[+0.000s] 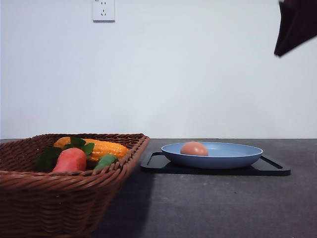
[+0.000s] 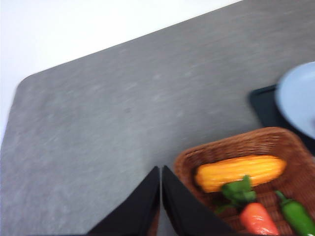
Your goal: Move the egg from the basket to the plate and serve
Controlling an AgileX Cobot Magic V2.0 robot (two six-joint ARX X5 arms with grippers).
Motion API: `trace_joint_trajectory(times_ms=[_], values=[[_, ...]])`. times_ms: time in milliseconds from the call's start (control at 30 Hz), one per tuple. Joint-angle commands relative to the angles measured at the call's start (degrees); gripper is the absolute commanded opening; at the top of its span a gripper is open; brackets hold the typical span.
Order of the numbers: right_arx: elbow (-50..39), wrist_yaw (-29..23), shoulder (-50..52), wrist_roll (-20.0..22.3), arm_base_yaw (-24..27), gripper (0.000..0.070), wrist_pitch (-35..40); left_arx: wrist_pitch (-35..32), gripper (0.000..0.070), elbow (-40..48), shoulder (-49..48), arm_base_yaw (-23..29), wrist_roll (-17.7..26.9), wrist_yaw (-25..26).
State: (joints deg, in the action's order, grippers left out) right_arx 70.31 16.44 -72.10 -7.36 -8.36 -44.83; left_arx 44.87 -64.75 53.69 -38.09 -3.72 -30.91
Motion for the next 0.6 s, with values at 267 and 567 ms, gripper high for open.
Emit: trace_joint_trajectory(times_ms=[267,567], values=[[-18.28,-12.17,18.75,0.99,-11.43,0.0000,13.59,-11.60,0.0000,13.42,-5.79,12.62,1.28,15.73],[-40.85,-18.01,32.76,0.28,-13.26,0.0000,36.07,-22.39,0.0000,30.07,-19.45,12.95,-6.33,17.27]])
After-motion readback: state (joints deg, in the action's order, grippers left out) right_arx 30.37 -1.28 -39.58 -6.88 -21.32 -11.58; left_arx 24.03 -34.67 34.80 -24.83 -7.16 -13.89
